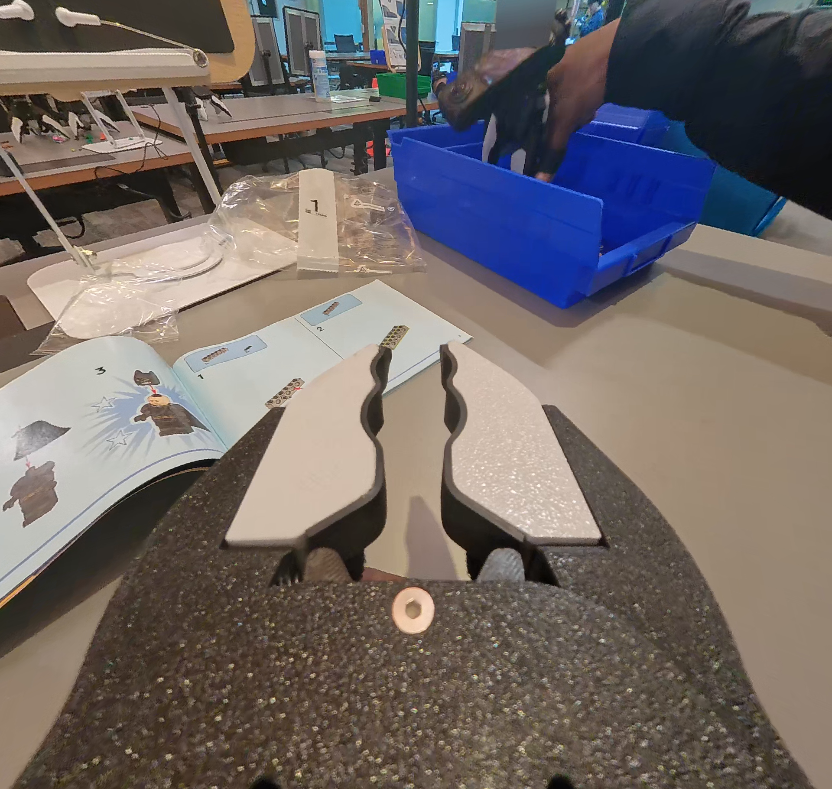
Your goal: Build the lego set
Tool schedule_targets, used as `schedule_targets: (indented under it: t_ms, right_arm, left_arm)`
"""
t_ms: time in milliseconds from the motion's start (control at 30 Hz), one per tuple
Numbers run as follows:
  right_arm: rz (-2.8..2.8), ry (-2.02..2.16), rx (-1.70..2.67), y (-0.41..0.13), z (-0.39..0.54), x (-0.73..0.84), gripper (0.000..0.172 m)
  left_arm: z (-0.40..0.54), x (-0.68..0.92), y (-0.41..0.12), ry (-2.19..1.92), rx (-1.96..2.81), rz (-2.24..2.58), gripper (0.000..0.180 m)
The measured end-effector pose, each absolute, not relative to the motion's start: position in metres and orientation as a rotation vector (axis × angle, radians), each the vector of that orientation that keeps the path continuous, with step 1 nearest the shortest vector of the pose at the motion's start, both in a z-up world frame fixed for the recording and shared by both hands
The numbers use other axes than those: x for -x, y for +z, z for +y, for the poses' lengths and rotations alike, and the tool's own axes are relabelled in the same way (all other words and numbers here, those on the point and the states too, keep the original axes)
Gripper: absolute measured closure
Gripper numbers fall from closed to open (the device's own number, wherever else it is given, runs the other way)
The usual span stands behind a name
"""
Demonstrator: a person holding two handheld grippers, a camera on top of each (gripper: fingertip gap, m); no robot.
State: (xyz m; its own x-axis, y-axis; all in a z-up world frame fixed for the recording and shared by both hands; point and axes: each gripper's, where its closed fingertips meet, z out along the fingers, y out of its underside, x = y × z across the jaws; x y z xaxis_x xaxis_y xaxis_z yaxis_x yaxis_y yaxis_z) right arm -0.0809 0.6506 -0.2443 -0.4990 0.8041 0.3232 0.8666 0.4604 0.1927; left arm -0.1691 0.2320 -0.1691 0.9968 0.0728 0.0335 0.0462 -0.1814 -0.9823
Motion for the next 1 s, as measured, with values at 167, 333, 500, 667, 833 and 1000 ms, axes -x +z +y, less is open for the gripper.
schedule_targets:
  t_ms: [167, 333, 500, 667, 833, 1000]
  right_arm:
    - [-2.539, -0.512, 1.468, -0.251, 0.654, 0.084, 0.139]
    - [-2.509, -0.466, 1.470, -0.242, 0.656, 0.084, 0.150]
    - [-2.458, -0.456, 1.446, -0.222, 0.663, 0.083, 0.151]
    - [-2.448, -0.465, 1.433, -0.215, 0.669, 0.078, 0.150]
    - [-2.438, -0.400, 1.451, -0.214, 0.667, 0.079, 0.151]
    - [-2.432, -0.344, 1.434, -0.216, 0.662, 0.086, 0.147]
  left_arm:
    - [0.232, 0.169, -0.169, 0.013, 1.754, -0.089, 0.158]
    - [0.232, 0.168, -0.168, 0.009, 1.749, -0.083, 0.158]
    - [0.232, 0.168, -0.169, 0.011, 1.749, -0.081, 0.158]
    - [0.232, 0.168, -0.169, 0.014, 1.752, -0.081, 0.158]
    - [0.232, 0.169, -0.169, 0.009, 1.756, -0.086, 0.158]
    - [0.232, 0.169, -0.169, 0.006, 1.755, -0.089, 0.158]
